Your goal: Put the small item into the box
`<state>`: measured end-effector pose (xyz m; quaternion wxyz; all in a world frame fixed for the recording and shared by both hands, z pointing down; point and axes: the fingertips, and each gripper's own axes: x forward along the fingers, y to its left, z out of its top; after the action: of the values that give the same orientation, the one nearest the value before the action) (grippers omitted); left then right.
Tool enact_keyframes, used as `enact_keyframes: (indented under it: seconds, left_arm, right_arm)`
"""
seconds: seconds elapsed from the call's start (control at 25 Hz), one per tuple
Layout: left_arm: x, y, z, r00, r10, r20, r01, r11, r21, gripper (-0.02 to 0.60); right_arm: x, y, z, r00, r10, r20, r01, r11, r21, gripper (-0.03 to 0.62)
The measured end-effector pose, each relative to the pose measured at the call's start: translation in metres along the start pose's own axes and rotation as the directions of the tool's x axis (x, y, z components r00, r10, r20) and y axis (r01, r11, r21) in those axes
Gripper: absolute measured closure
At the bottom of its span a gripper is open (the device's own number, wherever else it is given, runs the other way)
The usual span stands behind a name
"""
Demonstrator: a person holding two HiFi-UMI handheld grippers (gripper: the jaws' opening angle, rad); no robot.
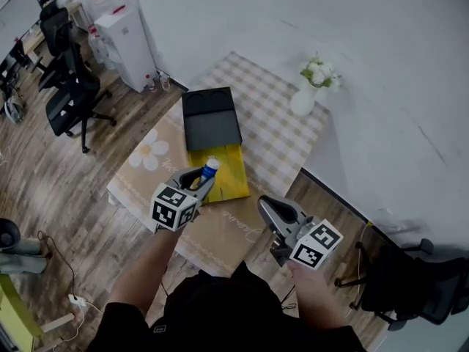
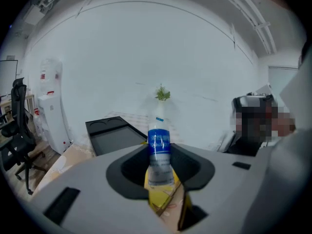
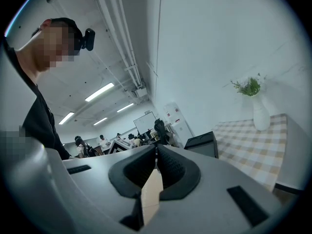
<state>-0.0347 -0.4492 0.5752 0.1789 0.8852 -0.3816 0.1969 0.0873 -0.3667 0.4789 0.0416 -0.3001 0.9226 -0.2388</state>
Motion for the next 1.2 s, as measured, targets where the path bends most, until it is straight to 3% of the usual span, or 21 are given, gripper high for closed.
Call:
enact_keyframes:
  seconds: [0.16,0.32,0.52,0.68,0.96,1.2]
  left_arm:
    - [0.005,-0.001,-0.038,0.998,-0.015,-0.066,0.016,1.000,0.017,0.439]
    - [0.041,0.003,-0.037,0.991,-0.013,-0.132,0.015,1.000,0.013,0.437]
    - [0.050,0.008,-0.076,0.975,-0.019,-0.222,0.028,0.999,0.035,0.437]
    - [0.071,0.011,-0.076,0.963,-0.022,-0.269,0.035,0.999,0.042,0.434]
    - [0.075,0.019,-0.074,0.961,-0.007,-0.276,0.026,0.998,0.064,0.417]
    - [0.061,0.024,-0.057,0.979,0.016,-0.204,-0.006,0.999,0.050,0.430]
  right_arm:
    - [-0.003,0.015,-0.023,1.000,-0.004,0.000,0.004,1.000,0.008,0.556]
    - [-0.007,-0.008,-0.010,1.000,-0.004,-0.012,0.004,1.000,0.029,0.556]
    - [-0.007,0.002,-0.025,1.000,-0.011,-0.006,0.011,0.999,0.040,0.556]
    - [-0.009,-0.014,-0.012,1.000,-0.013,-0.015,0.014,0.999,0.046,0.556]
    - [-0.007,-0.015,-0.009,1.000,-0.021,-0.017,0.022,0.999,0.044,0.556]
    - [-0.002,-0.010,-0.008,1.000,-0.009,-0.020,0.009,0.999,0.035,0.556]
